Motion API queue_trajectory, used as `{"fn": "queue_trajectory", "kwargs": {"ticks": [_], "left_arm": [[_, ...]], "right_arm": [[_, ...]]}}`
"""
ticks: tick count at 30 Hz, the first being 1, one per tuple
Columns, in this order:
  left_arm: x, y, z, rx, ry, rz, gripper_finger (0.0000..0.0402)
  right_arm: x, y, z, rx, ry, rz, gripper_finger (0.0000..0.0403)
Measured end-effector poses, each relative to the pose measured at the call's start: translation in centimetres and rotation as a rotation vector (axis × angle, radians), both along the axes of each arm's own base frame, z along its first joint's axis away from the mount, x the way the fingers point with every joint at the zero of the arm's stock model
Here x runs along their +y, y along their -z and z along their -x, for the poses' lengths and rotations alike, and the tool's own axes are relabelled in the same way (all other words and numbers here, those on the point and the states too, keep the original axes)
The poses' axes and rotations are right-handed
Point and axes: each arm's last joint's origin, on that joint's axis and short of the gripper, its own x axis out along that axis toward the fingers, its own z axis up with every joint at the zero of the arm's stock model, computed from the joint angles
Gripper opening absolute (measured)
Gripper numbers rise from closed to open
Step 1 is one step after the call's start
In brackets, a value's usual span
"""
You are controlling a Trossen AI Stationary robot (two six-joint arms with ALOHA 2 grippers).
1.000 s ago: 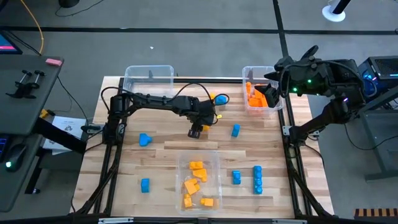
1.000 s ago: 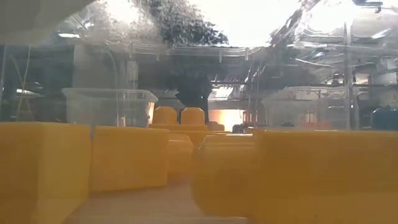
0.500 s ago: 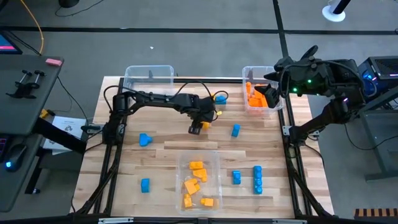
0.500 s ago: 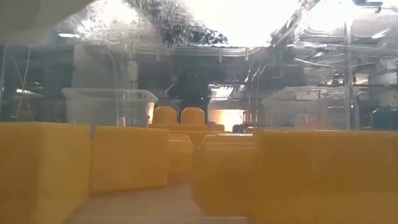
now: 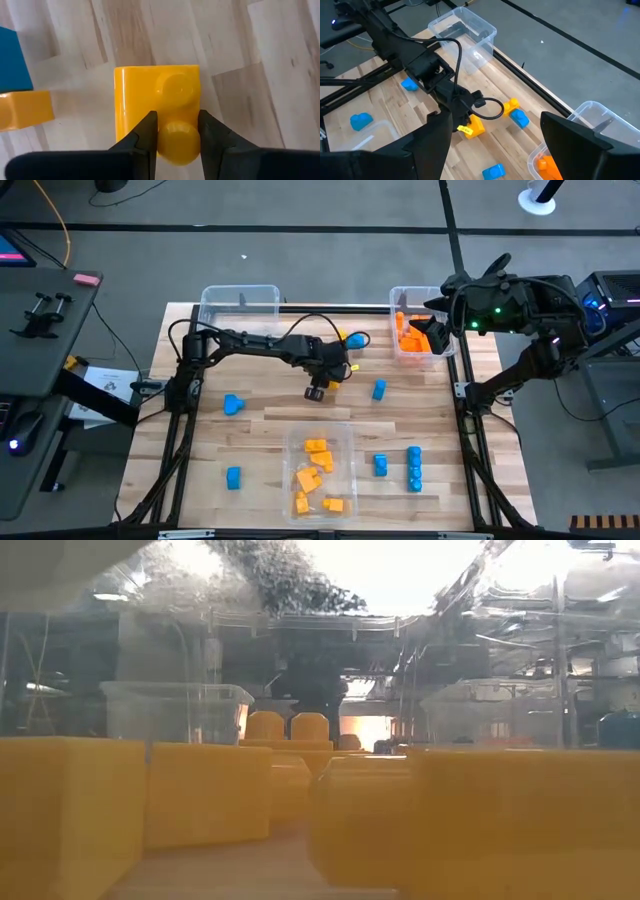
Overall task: Sort blocks
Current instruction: Put the yellow game piece into the bottom transparent bin
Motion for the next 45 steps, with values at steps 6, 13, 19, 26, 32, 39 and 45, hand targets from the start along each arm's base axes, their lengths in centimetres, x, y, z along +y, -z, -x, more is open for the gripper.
{"fn": "queue_trajectory", "kwargs": {"ticks": [6,13,19,26,32,39,45], "left_arm": [[-0.1,-0.9,0.4,-0.016,-0.063,0.043,0.0074],[0.4,-6.6,2.4,-0.134,-0.168,0.076,0.0074],[-2.9,-13.6,5.6,-0.301,-0.223,0.406,0.0074],[-14.4,-17.0,9.5,-0.320,-0.104,0.550,0.0074],[-21.5,-15.5,10.6,-0.381,-0.126,0.511,0.0074],[-21.3,-13.8,7.9,-0.370,-0.348,0.627,0.0198],[-18.9,-14.4,6.7,-0.254,-0.372,0.837,0.0282]], "right_arm": [[0.0,0.0,0.0,0.001,-0.002,0.002,0.0298],[0.0,0.0,0.0,0.012,-0.007,0.029,0.0298],[-0.1,0.0,0.0,0.036,-0.032,0.078,0.0298],[0.0,0.0,0.0,0.067,-0.107,0.113,0.0298],[0.1,0.0,0.0,0.087,-0.173,0.127,0.0298],[0.2,0.1,-0.1,0.100,-0.213,0.141,0.0298],[0.2,0.1,-0.1,0.099,-0.215,0.137,0.0298]]}}
